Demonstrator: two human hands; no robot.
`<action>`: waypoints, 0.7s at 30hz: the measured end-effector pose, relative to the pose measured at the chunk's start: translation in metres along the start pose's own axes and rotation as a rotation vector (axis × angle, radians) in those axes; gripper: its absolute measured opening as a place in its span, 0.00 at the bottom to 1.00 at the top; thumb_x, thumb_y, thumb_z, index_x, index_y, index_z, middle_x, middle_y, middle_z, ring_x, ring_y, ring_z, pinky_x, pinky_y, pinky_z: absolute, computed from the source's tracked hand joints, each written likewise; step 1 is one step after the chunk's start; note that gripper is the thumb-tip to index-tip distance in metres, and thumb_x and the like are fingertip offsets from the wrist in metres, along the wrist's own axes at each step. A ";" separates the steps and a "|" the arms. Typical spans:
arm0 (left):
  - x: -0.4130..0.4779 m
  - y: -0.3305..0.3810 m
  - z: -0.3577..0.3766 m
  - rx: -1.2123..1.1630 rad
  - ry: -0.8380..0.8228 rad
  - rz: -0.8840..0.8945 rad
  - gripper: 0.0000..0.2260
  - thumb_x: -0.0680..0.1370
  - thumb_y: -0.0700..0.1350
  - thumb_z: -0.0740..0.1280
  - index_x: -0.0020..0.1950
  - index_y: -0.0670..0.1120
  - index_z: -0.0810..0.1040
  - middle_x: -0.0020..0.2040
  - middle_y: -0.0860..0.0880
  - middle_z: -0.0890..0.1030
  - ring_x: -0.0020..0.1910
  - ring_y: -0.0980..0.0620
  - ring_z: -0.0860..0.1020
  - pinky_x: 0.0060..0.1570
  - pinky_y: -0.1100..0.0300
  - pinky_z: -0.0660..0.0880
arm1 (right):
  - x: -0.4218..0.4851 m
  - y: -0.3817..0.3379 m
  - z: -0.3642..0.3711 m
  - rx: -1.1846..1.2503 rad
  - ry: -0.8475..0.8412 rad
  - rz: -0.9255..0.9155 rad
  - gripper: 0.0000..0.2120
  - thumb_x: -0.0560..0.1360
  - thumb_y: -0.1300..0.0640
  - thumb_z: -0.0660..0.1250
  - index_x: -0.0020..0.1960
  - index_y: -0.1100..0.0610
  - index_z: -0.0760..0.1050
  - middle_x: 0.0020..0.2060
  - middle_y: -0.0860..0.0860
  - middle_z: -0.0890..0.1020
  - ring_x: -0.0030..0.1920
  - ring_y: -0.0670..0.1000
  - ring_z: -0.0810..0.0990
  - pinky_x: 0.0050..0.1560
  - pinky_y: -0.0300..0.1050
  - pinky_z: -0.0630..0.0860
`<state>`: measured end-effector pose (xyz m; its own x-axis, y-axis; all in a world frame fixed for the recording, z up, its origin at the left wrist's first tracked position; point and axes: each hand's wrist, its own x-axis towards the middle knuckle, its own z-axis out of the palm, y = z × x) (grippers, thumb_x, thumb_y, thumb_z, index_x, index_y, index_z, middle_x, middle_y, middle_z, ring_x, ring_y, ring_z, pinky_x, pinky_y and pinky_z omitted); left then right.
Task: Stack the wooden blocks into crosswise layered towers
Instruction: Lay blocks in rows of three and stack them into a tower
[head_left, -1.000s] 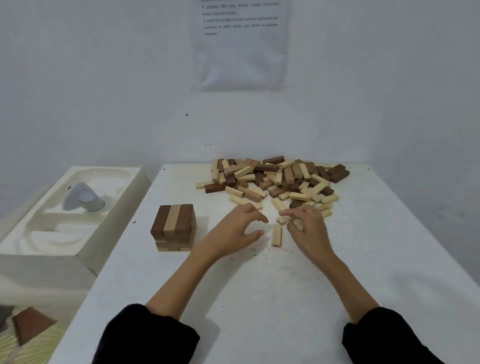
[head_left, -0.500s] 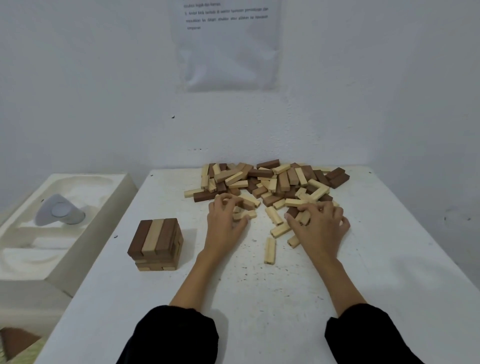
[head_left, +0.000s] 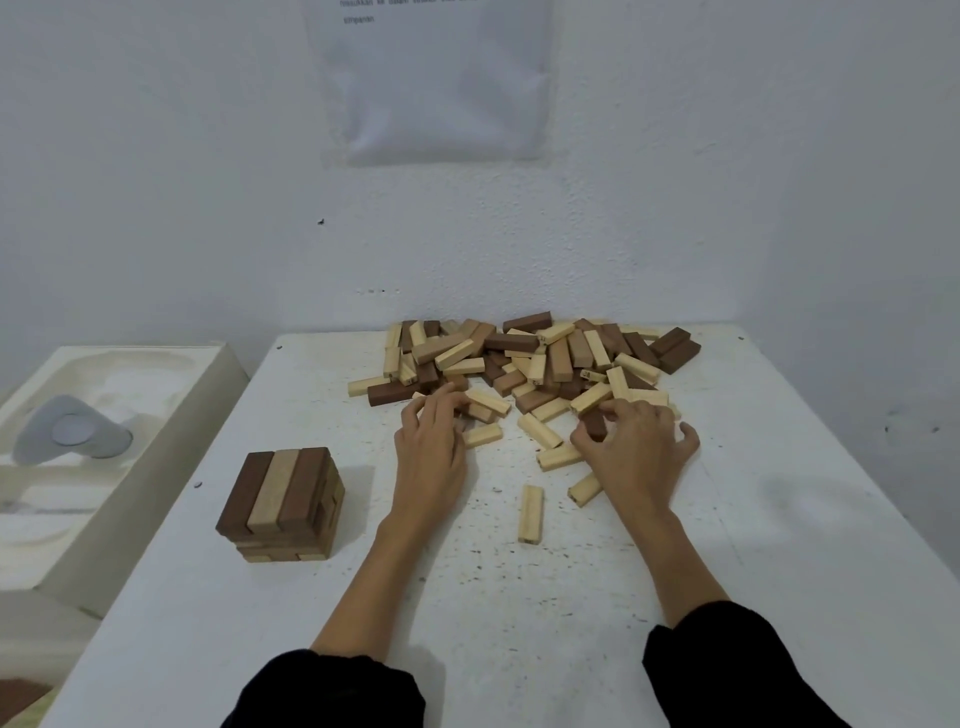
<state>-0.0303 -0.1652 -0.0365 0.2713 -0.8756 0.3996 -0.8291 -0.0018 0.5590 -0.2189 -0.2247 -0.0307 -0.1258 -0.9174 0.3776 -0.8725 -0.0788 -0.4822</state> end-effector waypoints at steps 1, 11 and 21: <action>0.000 0.001 0.000 0.007 0.005 0.001 0.20 0.76 0.32 0.55 0.63 0.49 0.70 0.71 0.54 0.67 0.66 0.48 0.60 0.56 0.58 0.58 | 0.001 0.001 -0.002 0.059 0.006 -0.005 0.12 0.69 0.49 0.69 0.50 0.53 0.80 0.45 0.49 0.82 0.56 0.53 0.74 0.64 0.55 0.54; -0.001 0.005 -0.001 0.079 -0.002 -0.022 0.20 0.78 0.34 0.57 0.67 0.49 0.70 0.70 0.50 0.66 0.67 0.46 0.58 0.57 0.57 0.58 | 0.008 -0.006 -0.019 0.894 0.264 0.050 0.10 0.74 0.63 0.68 0.55 0.57 0.75 0.50 0.52 0.77 0.47 0.45 0.77 0.46 0.35 0.76; -0.001 0.006 -0.003 0.099 -0.017 -0.042 0.17 0.79 0.38 0.58 0.66 0.51 0.71 0.70 0.50 0.65 0.67 0.48 0.56 0.58 0.56 0.57 | 0.016 -0.013 0.010 0.299 -0.006 -0.120 0.20 0.70 0.56 0.71 0.61 0.55 0.73 0.50 0.54 0.75 0.47 0.54 0.76 0.36 0.41 0.68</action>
<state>-0.0342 -0.1630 -0.0318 0.2992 -0.8819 0.3644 -0.8617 -0.0856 0.5001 -0.2055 -0.2421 -0.0263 -0.0271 -0.8967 0.4418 -0.7036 -0.2968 -0.6456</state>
